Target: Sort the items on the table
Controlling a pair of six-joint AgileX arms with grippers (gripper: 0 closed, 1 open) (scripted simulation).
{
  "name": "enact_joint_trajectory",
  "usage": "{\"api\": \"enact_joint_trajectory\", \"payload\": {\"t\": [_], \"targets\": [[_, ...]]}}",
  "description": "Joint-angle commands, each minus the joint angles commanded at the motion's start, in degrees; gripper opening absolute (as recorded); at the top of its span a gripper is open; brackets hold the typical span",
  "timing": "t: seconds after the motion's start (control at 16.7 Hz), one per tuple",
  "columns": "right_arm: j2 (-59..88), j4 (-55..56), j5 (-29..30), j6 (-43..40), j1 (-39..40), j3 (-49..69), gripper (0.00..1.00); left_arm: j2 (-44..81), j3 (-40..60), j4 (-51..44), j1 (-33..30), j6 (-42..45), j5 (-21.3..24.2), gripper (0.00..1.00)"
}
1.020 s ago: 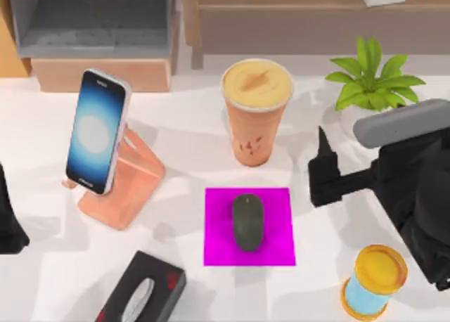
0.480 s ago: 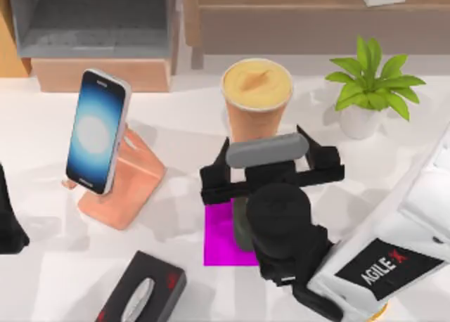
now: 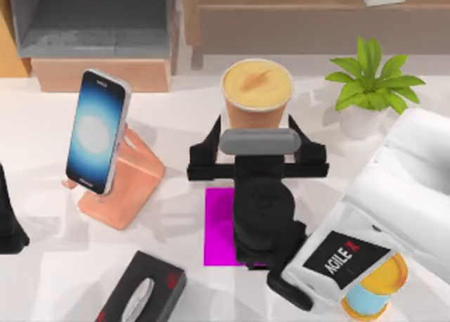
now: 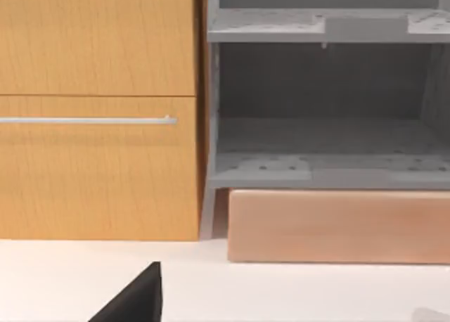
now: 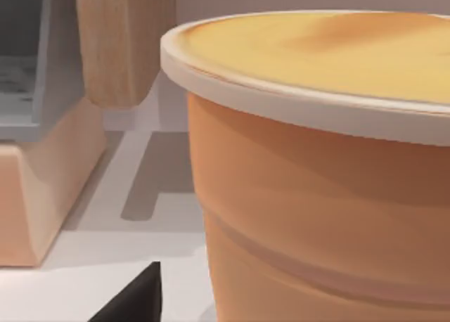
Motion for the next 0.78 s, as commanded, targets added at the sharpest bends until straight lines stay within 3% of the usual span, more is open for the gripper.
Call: {"api": "enact_joint_trajectory", "payload": {"t": [0.54,0.78], "targets": [[2.48,-0.84,-4.70,-0.13,-4.29,4.03,1.00,0.00,0.00,0.00,0.00,0.00,0.00,1.00],[1.97,-2.85,-3.68,-0.13,-3.74,4.90,1.00,0.00,0.00,0.00,0.00,0.00,0.00,1.00]]}}
